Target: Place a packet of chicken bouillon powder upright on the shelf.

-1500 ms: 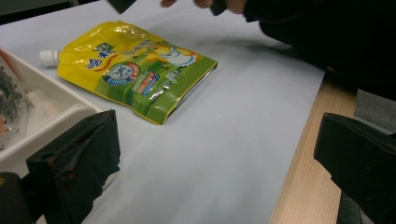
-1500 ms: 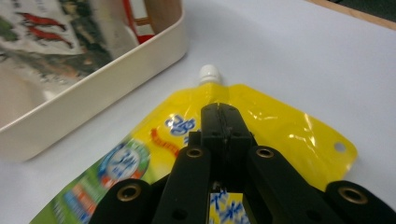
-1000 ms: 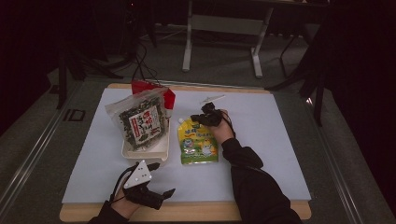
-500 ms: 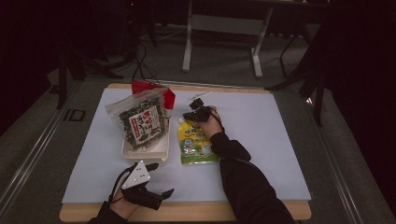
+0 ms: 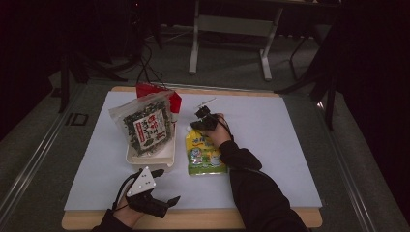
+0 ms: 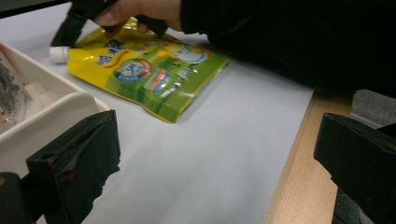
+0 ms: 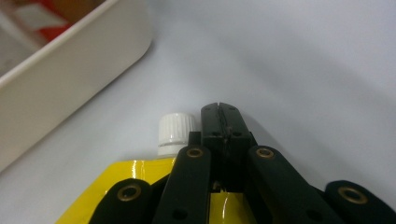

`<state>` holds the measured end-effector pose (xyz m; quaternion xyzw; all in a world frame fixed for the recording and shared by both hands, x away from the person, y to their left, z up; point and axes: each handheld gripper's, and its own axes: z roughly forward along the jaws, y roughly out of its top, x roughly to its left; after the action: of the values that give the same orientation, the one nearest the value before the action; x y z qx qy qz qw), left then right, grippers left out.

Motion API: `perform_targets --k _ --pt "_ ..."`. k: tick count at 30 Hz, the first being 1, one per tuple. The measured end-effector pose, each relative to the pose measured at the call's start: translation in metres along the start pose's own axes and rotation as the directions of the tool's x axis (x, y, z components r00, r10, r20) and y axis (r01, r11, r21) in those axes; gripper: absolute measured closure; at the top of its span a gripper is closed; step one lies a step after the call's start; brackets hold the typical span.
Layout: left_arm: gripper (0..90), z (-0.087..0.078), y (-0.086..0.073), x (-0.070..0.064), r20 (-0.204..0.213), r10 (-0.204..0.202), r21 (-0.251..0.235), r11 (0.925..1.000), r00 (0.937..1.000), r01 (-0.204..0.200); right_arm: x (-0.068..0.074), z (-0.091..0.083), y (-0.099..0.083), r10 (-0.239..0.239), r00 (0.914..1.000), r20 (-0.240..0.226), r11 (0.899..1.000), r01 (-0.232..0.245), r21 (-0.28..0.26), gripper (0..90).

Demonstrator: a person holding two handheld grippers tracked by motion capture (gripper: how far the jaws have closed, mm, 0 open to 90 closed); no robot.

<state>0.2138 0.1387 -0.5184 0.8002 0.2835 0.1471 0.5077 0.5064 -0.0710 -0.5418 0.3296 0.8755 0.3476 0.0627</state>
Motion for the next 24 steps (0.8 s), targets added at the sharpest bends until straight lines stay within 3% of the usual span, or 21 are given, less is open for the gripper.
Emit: perform_targets --k 10,24 --pt "1.5 0.002 0.001 -0.001 -0.001 0.003 0.004 1.0000 1.0000 -0.003 0.015 -0.022 -0.028 -0.016 0.9993 -0.032 1.000 0.016 0.000 90.0" --pt "1.5 0.006 0.002 -0.004 0.009 0.010 0.011 0.9999 0.9999 -0.010 0.039 -0.048 -0.063 -0.017 0.9992 -0.036 1.000 0.017 0.000 90.0"
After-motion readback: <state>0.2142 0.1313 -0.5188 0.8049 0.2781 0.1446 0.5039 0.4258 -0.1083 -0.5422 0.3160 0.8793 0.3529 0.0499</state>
